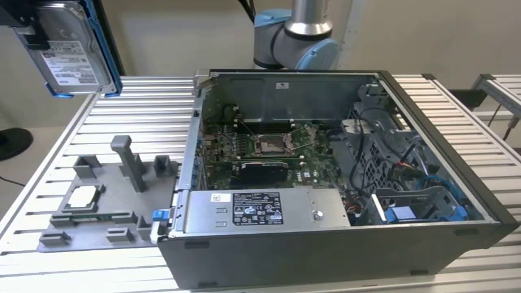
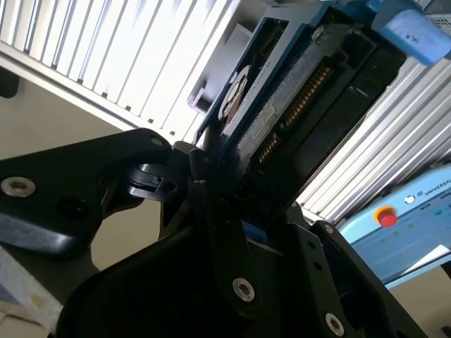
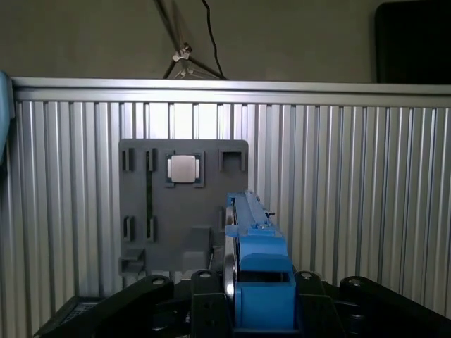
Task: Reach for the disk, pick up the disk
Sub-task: 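Pick up the disk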
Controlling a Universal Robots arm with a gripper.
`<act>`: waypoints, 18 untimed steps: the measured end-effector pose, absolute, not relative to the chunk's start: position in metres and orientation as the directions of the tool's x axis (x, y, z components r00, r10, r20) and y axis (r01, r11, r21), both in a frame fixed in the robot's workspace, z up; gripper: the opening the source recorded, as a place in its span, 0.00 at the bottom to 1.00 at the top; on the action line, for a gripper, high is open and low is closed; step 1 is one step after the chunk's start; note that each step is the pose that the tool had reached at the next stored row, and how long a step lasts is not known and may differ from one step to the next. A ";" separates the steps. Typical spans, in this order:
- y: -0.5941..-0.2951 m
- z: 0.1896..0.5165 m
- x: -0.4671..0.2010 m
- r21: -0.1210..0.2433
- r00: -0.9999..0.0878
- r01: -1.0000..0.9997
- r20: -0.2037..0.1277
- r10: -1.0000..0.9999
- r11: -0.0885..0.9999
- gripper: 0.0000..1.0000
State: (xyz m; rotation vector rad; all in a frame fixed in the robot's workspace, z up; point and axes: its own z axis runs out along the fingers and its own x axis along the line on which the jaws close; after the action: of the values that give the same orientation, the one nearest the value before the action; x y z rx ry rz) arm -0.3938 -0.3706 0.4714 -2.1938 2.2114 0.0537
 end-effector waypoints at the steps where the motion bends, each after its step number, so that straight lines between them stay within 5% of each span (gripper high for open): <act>1: -0.371 0.471 -0.392 0.006 -0.008 -1.000 -0.043 -0.999 0.008 0.00; 18: -0.371 0.471 -0.350 0.007 -0.008 -1.000 -0.043 -0.999 0.008 0.00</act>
State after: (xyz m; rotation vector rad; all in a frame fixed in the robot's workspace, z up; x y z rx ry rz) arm -0.3500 -0.3706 0.4715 -2.1941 2.2116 0.0542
